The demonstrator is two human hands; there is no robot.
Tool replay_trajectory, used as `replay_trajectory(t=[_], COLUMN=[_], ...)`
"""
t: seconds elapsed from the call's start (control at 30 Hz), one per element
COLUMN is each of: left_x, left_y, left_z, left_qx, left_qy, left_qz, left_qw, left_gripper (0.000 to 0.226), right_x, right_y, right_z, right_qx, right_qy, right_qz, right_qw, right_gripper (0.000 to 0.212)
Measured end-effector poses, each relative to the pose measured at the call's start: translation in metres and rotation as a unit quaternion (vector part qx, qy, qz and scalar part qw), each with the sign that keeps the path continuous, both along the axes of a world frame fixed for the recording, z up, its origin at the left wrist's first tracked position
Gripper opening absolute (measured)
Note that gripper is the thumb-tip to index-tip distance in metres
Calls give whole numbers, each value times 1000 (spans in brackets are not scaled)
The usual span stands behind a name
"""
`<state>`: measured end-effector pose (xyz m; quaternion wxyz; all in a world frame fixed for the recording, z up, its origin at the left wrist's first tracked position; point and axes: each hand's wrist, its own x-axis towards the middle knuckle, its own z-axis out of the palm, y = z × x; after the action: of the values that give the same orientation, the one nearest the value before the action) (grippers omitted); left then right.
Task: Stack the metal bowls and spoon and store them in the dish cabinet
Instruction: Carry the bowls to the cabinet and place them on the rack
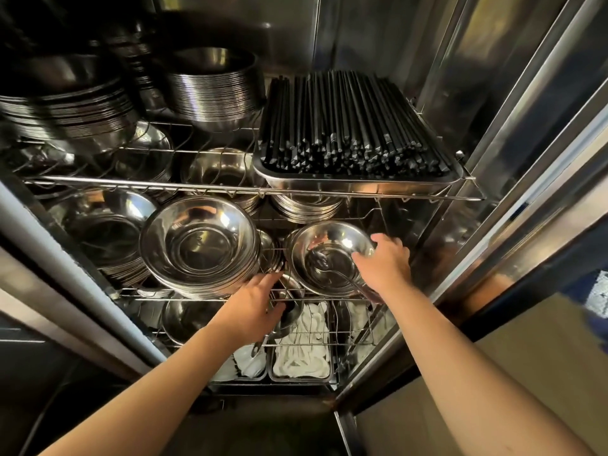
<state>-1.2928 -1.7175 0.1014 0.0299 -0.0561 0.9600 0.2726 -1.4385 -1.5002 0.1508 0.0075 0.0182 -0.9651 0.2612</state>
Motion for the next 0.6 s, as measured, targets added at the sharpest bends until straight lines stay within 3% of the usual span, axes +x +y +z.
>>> replay_trajectory(t=[0.1, 0.23, 0.6], left_x=[14, 28, 37], left_y=[-2, -4, -1], left_z=[-9, -13, -23], left_qx=[-107, -212, -280], left_qy=[-10, -5, -9], left_qz=[-5, -3, -3], left_qw=[994, 977, 960], left_gripper=[71, 71, 82], right_x=[13, 23, 30], right_y=[-12, -24, -17], right_z=[-1, 1, 4], right_qx=[59, 145, 208], right_qy=[76, 60, 23], right_qz=[71, 140, 141], right_qw=[993, 978, 968], right_gripper=[45, 41, 14])
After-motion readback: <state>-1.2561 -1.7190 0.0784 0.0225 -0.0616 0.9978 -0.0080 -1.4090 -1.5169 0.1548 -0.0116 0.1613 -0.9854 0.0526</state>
